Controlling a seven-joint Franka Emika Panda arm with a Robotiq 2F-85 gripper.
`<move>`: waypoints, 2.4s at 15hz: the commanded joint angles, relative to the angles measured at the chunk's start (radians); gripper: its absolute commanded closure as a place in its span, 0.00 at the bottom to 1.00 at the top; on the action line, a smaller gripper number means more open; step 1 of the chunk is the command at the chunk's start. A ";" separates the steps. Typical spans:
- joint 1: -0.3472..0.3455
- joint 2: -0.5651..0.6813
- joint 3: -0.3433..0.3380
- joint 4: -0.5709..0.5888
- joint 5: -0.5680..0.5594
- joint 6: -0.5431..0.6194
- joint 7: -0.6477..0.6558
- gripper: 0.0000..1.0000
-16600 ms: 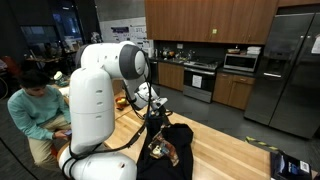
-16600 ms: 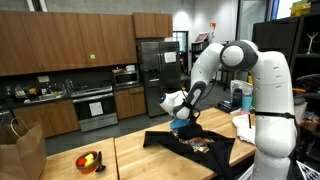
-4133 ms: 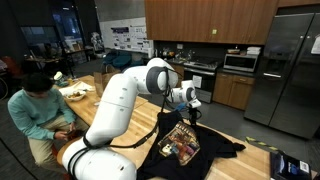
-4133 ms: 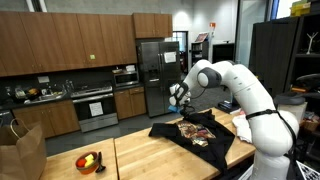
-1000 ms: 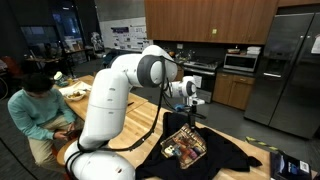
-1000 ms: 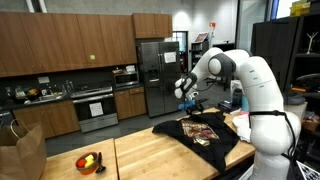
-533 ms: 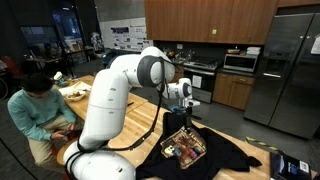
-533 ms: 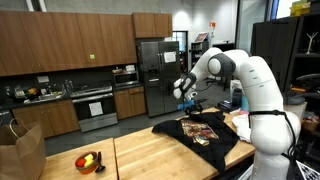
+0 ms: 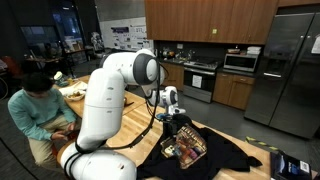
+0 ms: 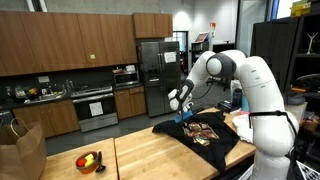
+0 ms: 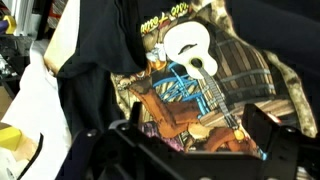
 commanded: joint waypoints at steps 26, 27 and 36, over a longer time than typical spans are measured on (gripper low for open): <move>-0.026 -0.198 -0.036 -0.421 -0.090 0.120 0.056 1.00; -0.031 -0.209 -0.042 -0.433 -0.089 0.123 0.059 1.00; -0.112 -0.387 -0.071 -0.581 -0.086 0.115 0.079 0.99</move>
